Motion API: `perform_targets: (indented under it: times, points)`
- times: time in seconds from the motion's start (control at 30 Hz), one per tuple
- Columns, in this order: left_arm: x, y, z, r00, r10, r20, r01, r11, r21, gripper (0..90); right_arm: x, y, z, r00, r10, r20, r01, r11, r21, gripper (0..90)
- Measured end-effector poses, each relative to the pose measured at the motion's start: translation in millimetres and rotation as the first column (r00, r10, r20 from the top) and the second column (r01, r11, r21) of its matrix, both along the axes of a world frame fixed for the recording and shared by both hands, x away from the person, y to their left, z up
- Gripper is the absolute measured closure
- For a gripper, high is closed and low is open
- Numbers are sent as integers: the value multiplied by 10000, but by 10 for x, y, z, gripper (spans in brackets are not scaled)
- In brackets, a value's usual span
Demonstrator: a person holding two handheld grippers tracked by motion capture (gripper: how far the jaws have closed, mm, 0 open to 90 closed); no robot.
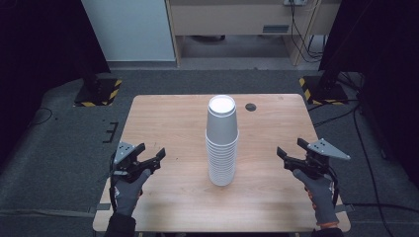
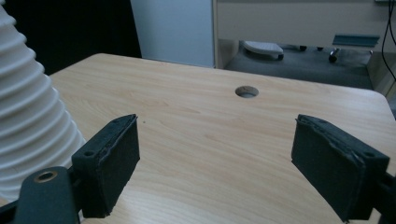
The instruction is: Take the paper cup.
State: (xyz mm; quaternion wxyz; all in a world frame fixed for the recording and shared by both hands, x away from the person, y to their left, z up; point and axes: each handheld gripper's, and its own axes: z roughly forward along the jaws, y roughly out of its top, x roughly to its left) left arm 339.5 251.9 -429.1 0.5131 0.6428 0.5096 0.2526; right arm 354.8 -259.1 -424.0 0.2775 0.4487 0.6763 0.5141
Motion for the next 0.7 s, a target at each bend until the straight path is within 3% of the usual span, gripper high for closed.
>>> perform_targets:
  times: [0.2, 0.43, 0.7]
  points:
    - [-29, -134, 180, 9974, -480, 542, 488, 9987, -144, 161, 20, 88, 153, 9989, 223, 403, -231, 9995, 205, 155]
    - [-10, -308, 391, 9887, -958, 1149, 1005, 9943, -364, 174, 60, 169, 369, 9963, 339, 796, -369, 9986, 376, 158]
    - [4, -537, 569, 9703, -1727, 1692, 1834, 9818, -498, 184, 103, 285, 603, 9908, 629, 1194, -665, 9974, 265, 160]
